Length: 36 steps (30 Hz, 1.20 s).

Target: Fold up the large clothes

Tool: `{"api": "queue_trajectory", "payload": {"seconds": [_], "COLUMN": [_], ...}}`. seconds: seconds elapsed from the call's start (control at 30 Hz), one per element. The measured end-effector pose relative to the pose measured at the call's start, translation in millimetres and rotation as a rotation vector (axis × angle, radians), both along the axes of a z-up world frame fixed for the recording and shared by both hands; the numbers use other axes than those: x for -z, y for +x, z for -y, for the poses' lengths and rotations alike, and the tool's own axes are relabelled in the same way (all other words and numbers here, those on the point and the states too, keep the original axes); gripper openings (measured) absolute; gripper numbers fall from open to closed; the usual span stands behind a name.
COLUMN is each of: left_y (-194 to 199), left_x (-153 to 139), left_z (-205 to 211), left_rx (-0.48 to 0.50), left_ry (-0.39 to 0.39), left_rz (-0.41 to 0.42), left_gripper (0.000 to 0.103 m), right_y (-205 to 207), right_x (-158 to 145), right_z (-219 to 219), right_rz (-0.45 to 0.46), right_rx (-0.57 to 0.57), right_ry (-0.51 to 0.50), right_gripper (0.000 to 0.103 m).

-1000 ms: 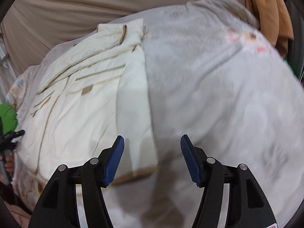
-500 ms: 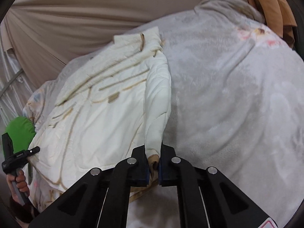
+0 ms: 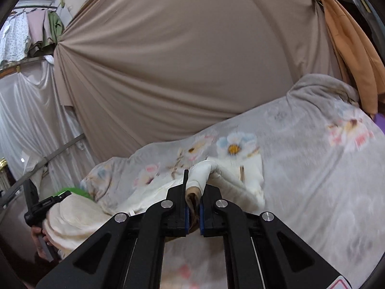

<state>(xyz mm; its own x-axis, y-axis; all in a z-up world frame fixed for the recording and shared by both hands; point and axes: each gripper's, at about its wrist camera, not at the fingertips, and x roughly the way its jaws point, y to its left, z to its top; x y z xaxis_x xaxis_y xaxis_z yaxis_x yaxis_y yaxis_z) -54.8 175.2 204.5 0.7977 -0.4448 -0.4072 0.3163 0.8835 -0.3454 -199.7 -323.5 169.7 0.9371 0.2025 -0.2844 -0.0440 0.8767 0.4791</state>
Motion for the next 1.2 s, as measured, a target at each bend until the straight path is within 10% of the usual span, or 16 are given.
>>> {"api": "queue_trajectory", "payload": {"seconds": [0.17, 0.43, 0.67, 0.83, 0.97, 1.2], "left_y": [129.8, 282.3, 261.7, 242.1, 219.3, 220.6], "left_x": [24.5, 160.1, 119.4, 59.3, 22.2, 92.5], "left_z": [46.8, 111.8, 88.2, 57.7, 84.4, 215.6], "left_rx": [-0.090, -0.209, -0.211, -0.169, -0.312, 0.053], "left_ry": [0.137, 0.423, 0.279, -0.042, 0.148, 0.481], "left_rz": [-0.122, -0.346, -0.243, -0.133, 0.096, -0.055], "left_gripper": [0.012, 0.014, 0.019, 0.074, 0.086, 0.068], "right_y": [140.8, 303.3, 271.0, 242.6, 251.3, 317.4], "right_x": [29.0, 152.0, 94.9, 33.8, 16.2, 82.3], "right_z": [27.7, 33.2, 47.5, 16.8, -48.2, -138.3], "right_rz": [-0.183, -0.505, -0.292, -0.076, -0.049, -0.264], "right_rx": [0.052, 0.141, 0.109, 0.129, 0.057, -0.188], "right_ry": [0.050, -0.022, 0.035, -0.055, -0.271, -0.381], "right_gripper": [0.005, 0.006, 0.021, 0.041, 0.035, 0.004]}}
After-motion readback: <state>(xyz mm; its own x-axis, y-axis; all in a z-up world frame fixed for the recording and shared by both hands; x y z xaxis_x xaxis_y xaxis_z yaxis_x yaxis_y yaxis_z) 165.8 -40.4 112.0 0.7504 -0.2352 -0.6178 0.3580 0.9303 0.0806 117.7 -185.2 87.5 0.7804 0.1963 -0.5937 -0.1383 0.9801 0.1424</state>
